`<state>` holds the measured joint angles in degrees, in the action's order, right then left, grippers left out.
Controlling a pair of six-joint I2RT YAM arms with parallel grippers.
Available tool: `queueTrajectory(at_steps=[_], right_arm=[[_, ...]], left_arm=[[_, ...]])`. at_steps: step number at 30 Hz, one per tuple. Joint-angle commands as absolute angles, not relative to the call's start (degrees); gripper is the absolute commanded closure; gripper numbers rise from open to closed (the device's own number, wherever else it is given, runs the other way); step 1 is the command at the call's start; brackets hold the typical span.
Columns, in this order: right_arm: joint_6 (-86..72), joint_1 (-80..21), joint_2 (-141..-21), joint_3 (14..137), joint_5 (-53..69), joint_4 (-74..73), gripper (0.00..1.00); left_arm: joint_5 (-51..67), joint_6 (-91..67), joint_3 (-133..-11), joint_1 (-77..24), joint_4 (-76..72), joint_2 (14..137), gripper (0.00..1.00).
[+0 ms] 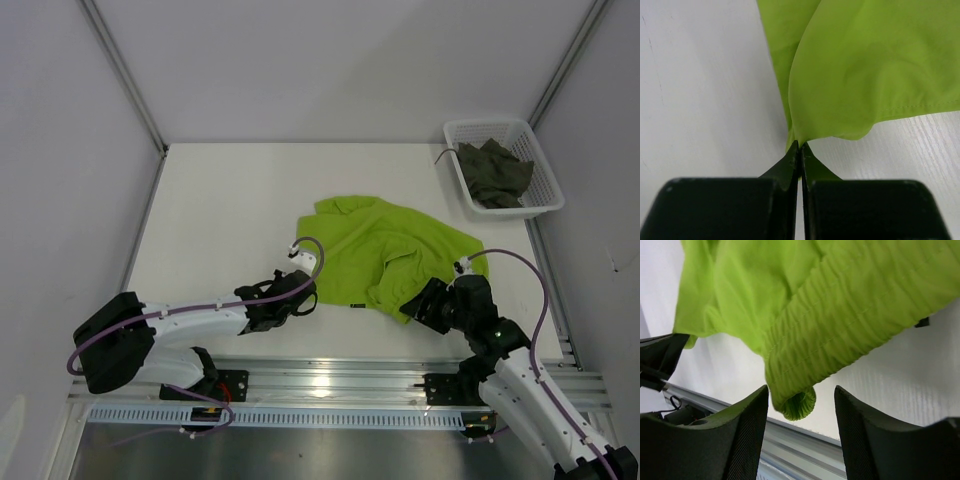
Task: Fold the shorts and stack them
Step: Flatten the shorts out
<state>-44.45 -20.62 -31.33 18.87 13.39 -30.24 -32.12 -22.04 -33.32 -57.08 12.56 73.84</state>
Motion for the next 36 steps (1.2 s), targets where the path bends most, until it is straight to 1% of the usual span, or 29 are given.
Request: queueTrajectory(at_steps=[1, 8, 11, 12, 13, 14, 15, 16, 20, 22, 24, 29, 30, 34, 35, 36], right_arm=[[-46.23, -23.02, -28.83, 17.93, 11.43, -25.93, 0.43], [-48.16, -28.21, -33.03, 15.82, 8.27, -19.08, 0.43], [-48.34, -30.05, -35.24, 16.34, 6.07, -17.76, 0.47], [-48.25, -30.15, -36.64, 16.78, 5.89, -17.06, 0.51], [-48.16, -30.15, -37.17, 17.14, 5.89, -16.79, 0.59], [-47.90, -30.15, -37.61, 17.66, 5.63, -17.57, 0.68], [-47.64, -30.23, -37.44, 19.67, 5.19, -18.45, 0.91], [-47.20, -30.15, -36.92, 21.25, 3.27, -20.20, 1.00], [-43.43, -29.88, -33.84, 33.02, -4.65, -34.93, 1.00], [-41.84, -28.13, -34.97, 40.82, -5.19, -41.27, 1.00], [-39.21, -24.89, -36.90, 46.90, -3.61, -44.20, 1.00], [-34.81, -17.85, -41.21, 55.62, 5.35, -47.02, 1.00], [-34.28, -15.58, -43.57, 57.29, 6.75, -47.28, 1.00], [-33.31, -8.72, -50.42, 66.86, 17.11, -45.62, 1.00], [-33.57, -7.40, -51.84, 68.02, 23.49, -44.75, 1.00], [-34.62, -6.16, -53.25, 69.16, 26.43, -42.91, 1.00]], left_arm=[[-31.03, -23.12, -33.31, -56.69, 10.20, 74.00, 0.99], [-30.67, -23.03, -33.57, -56.69, 10.28, 74.62, 0.99], [-30.50, -23.03, -33.49, -56.69, 10.37, 74.44, 1.00], [-30.50, -23.03, -33.57, -56.69, 10.37, 74.36, 1.00], [-30.50, -23.03, -33.49, -56.69, 10.37, 74.27, 1.00], [-30.50, -23.03, -33.49, -56.69, 10.37, 74.18, 1.00], [-30.50, -22.94, -33.40, -56.69, 10.55, 74.09, 1.00], [-30.50, -22.85, -33.31, -56.69, 10.46, 73.74, 1.00], [-30.76, -22.85, -33.31, -56.60, 10.63, 72.60, 1.00], [-31.11, -22.85, -33.92, -56.69, 11.69, 71.38, 1.00], [-31.20, -22.85, -34.54, -56.69, 12.91, 70.06, 1.00], [-32.25, -23.64, -39.63, -56.69, 17.13, 63.73, 1.00], [-32.69, -23.64, -40.60, -56.69, 18.97, 62.85, 1.00], [-36.46, -22.94, -50.33, -55.99, 25.72, 60.30, 1.00], [-37.43, -22.94, -53.67, -55.55, 27.14, 60.03, 1.00], [-37.53, -22.42, -56.75, -54.24, 27.94, 59.25, 1.00]])
